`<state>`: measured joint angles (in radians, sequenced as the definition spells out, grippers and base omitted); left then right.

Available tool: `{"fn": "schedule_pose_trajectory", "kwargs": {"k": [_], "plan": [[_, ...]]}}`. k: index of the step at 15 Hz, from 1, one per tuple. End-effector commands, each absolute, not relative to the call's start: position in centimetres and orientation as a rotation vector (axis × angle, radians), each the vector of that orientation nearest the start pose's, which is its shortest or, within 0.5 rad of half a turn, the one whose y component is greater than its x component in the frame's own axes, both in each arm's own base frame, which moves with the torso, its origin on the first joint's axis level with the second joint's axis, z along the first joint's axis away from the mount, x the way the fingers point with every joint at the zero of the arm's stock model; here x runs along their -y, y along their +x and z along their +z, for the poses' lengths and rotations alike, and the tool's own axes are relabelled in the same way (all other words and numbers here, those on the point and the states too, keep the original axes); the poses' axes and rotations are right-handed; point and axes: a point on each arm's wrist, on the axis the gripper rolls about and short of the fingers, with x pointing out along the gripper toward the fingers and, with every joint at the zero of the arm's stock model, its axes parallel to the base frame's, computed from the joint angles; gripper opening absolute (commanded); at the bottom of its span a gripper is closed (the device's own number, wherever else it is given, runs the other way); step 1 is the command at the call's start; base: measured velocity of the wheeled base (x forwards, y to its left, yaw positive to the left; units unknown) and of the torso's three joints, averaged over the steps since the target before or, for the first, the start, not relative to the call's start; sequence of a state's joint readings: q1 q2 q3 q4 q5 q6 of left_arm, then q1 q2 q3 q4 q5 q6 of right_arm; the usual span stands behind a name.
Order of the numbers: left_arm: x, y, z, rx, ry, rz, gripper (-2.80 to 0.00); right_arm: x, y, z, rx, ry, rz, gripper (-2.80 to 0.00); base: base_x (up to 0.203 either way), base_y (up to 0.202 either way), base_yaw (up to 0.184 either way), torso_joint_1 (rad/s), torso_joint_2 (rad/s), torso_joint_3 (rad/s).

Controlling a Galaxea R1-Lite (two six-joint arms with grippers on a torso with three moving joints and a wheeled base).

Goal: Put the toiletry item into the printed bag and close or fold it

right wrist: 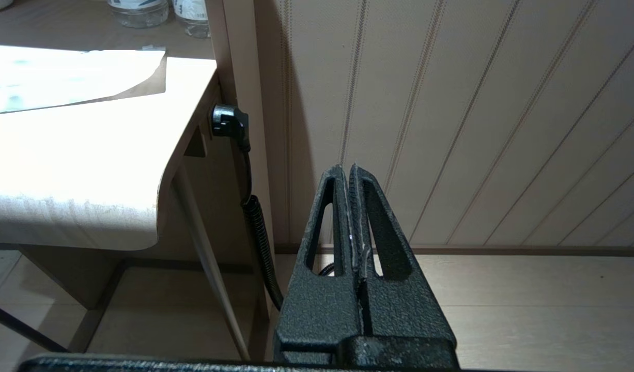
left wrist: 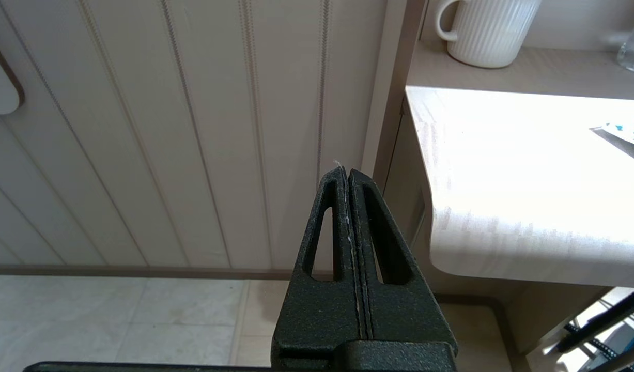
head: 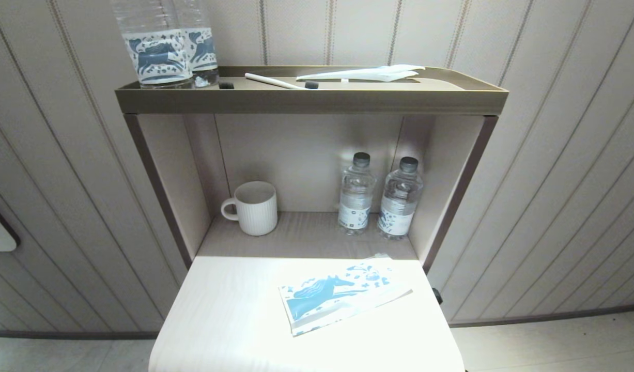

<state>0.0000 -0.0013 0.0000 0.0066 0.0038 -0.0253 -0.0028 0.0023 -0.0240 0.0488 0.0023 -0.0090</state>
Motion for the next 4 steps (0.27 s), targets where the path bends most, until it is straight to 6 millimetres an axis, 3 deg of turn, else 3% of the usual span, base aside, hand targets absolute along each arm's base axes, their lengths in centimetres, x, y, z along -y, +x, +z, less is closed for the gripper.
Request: {"fn": "schedule_pose_trajectory", "kwargs": {"k": [1, 4], "plan": [[-0.01, -2.28, 7.49, -0.006, -0.026, 0.005, -2.80, -0.01, -2.44, 7.73, -0.031, -0.010, 0.000, -2.80, 0.000, 0.000, 0.000, 0.000, 0.00, 0.000], [-0.01, -2.28, 7.49, -0.006, -0.025, 0.003, -2.80, -0.02, -2.47, 7.80, -0.027, -0.018, 0.002, -2.80, 0.000, 0.000, 0.000, 0.000, 0.00, 0.000]]}}
